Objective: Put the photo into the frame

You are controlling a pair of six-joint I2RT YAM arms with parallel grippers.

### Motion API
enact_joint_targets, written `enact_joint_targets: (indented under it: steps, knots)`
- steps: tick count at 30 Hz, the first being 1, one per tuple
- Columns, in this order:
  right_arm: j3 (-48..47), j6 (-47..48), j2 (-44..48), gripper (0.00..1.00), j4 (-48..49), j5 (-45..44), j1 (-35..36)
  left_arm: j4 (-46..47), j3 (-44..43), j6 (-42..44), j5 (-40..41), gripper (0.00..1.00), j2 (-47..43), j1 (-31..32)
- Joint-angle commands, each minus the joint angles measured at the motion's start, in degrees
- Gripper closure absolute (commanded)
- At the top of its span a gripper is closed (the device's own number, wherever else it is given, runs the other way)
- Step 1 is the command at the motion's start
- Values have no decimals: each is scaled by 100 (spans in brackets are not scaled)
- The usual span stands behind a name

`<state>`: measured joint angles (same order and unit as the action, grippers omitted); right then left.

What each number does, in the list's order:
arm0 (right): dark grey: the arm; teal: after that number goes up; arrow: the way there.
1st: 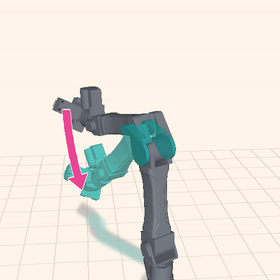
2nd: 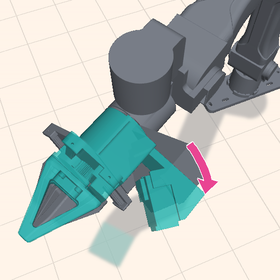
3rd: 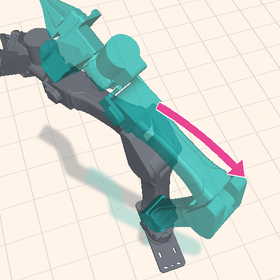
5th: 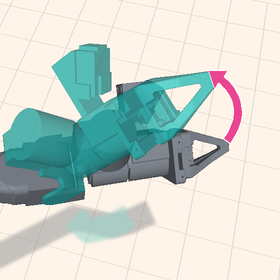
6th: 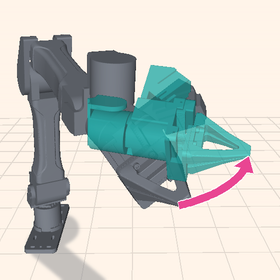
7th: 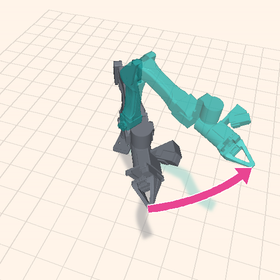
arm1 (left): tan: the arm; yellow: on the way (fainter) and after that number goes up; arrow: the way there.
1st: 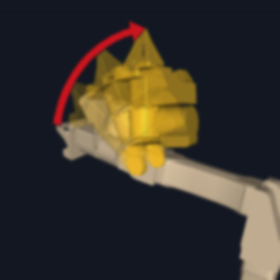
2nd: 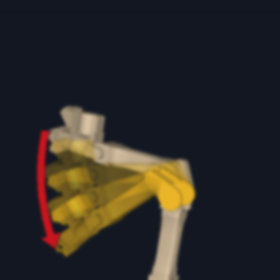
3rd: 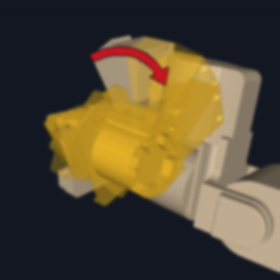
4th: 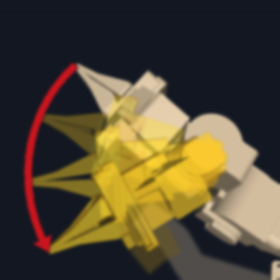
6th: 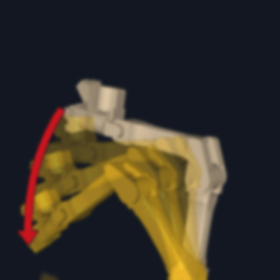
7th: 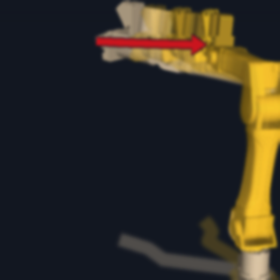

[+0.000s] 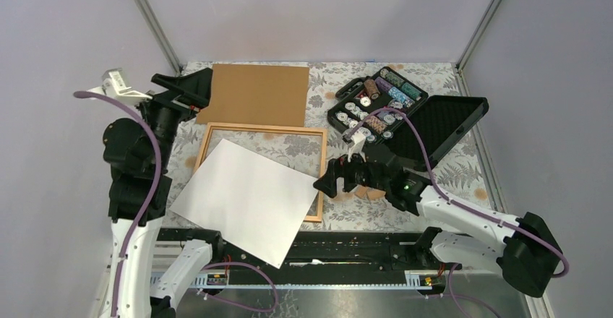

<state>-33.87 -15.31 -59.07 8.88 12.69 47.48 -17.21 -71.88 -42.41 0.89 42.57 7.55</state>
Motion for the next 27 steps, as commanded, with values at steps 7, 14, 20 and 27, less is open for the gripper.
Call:
enact_joint_targets:
  steps: [7, 14, 20, 27]
  knots:
    - [706, -5914, -917, 0, 1688, -578, 836, 502, 335, -286, -494, 1, 64, -9]
    - [-31, -6304, -1672, 20, 181, -2122, 1403, 369, 396, -177, -330, 1, -133, 1]
    - [-61, -6745, -2348, 24, -44, -2378, 1474, 365, 390, -127, -195, 1, -183, 143]
    - [-261, -6882, -2908, 26, -186, -2573, 1577, 388, 420, -114, -120, 1, -192, 189]
